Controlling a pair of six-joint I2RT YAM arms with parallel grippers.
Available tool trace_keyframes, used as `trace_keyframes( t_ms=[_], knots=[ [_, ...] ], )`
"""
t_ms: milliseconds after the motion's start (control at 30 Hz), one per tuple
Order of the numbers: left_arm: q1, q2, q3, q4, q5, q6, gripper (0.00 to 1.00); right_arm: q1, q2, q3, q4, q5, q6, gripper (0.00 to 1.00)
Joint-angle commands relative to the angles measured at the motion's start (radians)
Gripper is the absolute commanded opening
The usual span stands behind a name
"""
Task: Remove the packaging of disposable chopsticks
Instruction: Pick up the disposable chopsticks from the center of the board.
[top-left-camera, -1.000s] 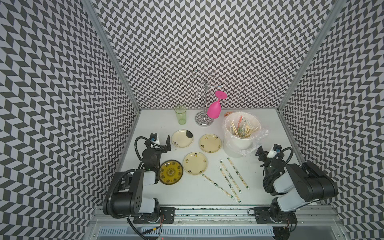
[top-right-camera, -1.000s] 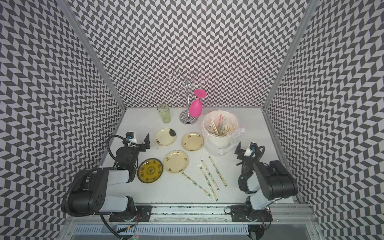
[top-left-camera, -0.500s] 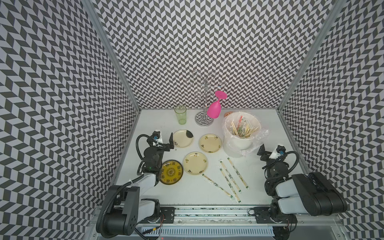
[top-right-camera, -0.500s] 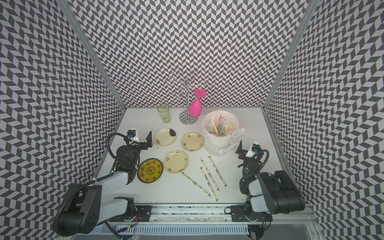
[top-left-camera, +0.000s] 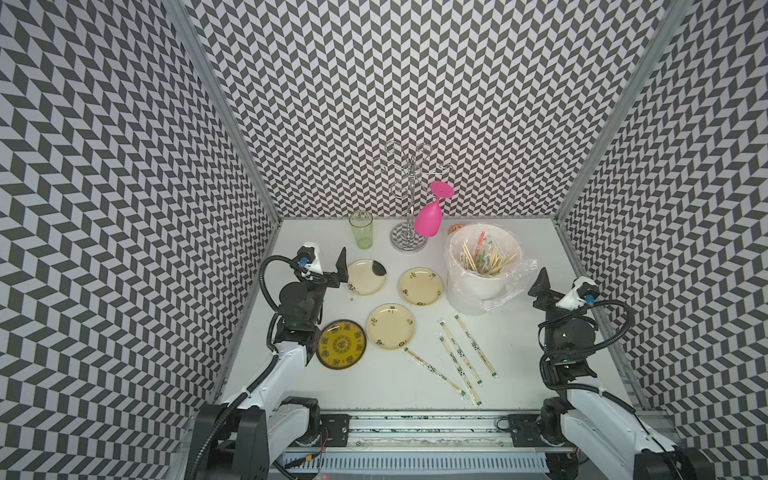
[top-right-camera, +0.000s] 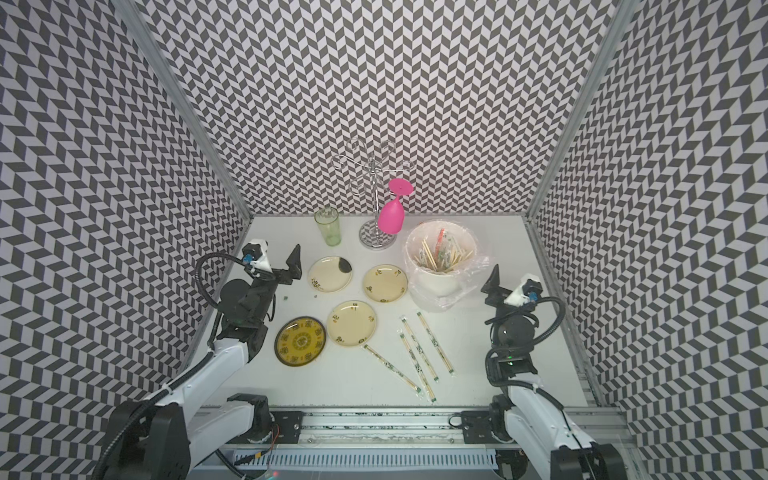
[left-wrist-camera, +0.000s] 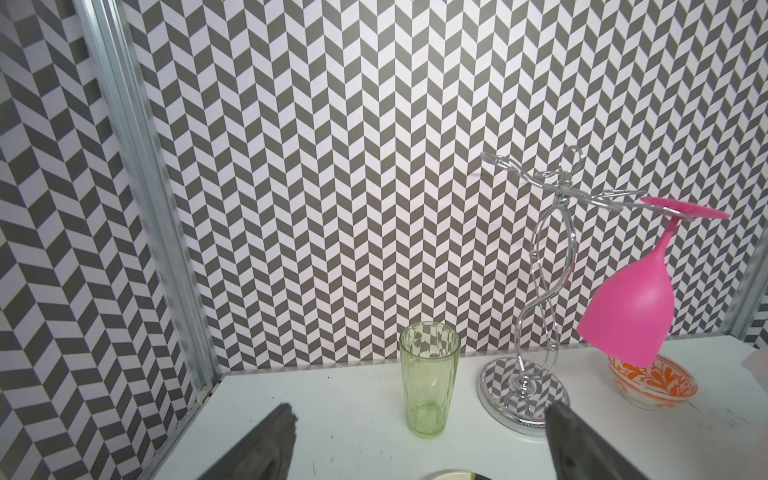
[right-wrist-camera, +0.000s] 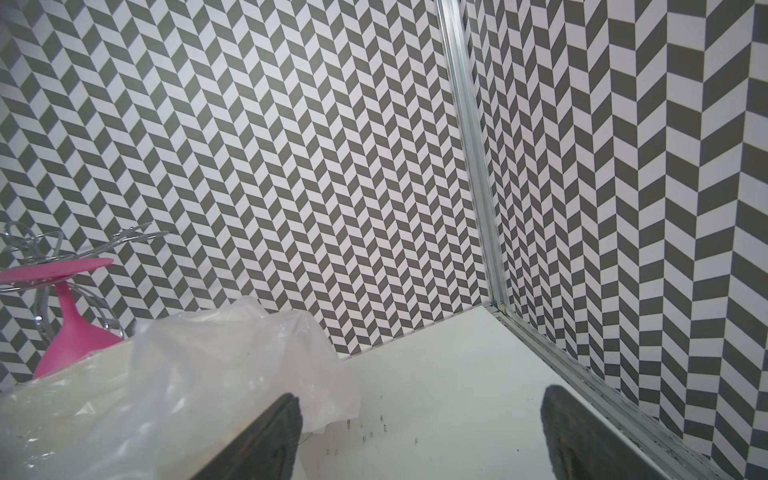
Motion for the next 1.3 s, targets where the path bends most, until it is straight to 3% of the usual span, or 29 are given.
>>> trace_keyframes(
  t_ms=[0,300,600,733,867,967,1033,1133,1267],
  knots=[
    [-0.003,-0.034,0.054,-0.111,0.038,-0.009,0.93,0.005,-0.043,0.088,-0.205,-0.011,0.062,0.89],
    [-0.030,-0.133,0.119,-0.297,0.137,0.061,0.87,0.004,-0.227,0.263,-0.583,-0.101,0.218,0.85],
    [-0.182,-0.202,0.198,-0.590,0.331,0.441,0.77,0.004,-0.402,0.411,-0.851,-0.132,0.266,0.82],
    [-0.335,-0.224,0.212,-0.740,0.314,0.614,0.73,0.005,-0.345,0.552,-0.919,-0.299,0.218,0.80],
    [-0.517,-0.211,0.244,-0.911,0.279,0.686,0.67,0.008,-0.253,0.701,-0.998,-0.472,0.158,0.79],
    [-0.721,-0.155,0.267,-1.080,0.141,0.752,0.67,0.015,-0.229,0.731,-1.004,-0.541,0.113,0.79],
    [-0.851,-0.098,0.278,-1.162,0.049,0.762,0.65,0.024,-0.211,0.750,-1.013,-0.589,0.092,0.78],
    [-0.953,-0.003,0.298,-1.216,0.025,0.739,0.64,0.035,-0.166,0.786,-1.034,-0.678,0.088,0.77],
    [-1.049,0.153,0.346,-1.248,0.024,0.728,0.54,0.050,-0.114,0.802,-1.036,-0.766,0.105,0.76]
  ],
)
